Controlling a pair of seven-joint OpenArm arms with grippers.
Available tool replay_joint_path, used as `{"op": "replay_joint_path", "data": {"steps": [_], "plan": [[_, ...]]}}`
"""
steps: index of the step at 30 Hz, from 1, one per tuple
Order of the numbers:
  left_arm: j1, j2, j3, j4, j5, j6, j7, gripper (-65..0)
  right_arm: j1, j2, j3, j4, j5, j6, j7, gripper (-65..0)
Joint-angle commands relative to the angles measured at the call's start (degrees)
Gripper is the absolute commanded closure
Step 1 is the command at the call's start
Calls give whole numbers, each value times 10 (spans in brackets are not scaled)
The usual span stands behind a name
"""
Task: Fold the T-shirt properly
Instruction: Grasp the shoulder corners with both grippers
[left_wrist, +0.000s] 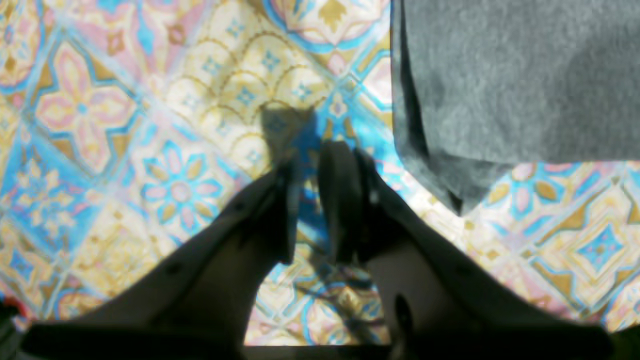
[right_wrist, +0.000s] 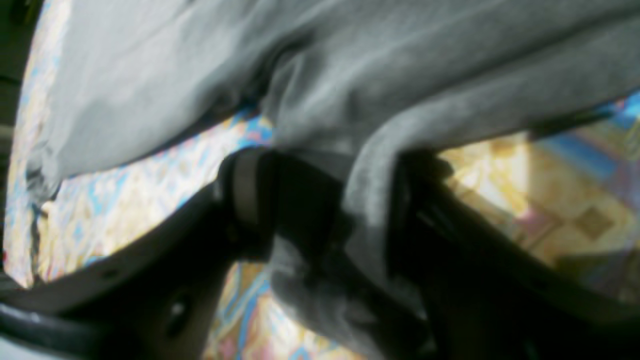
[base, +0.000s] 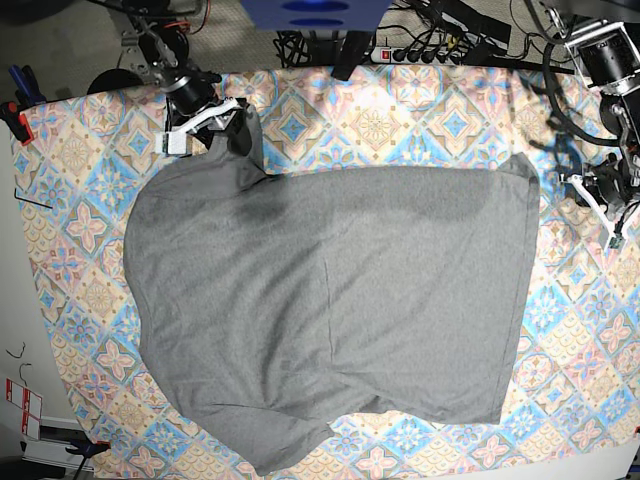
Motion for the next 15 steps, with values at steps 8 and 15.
{"op": "replay_joint_path", "data": {"steps": [8, 15], "plan": [[-47, 10, 46, -105, 38, -19, -69, -120, -4, 7, -1, 3, 0, -3, -17, -300], [-91, 33, 78, -206, 79, -47, -110, -120, -4, 7, -1, 3, -1, -3, -46, -300]]}}
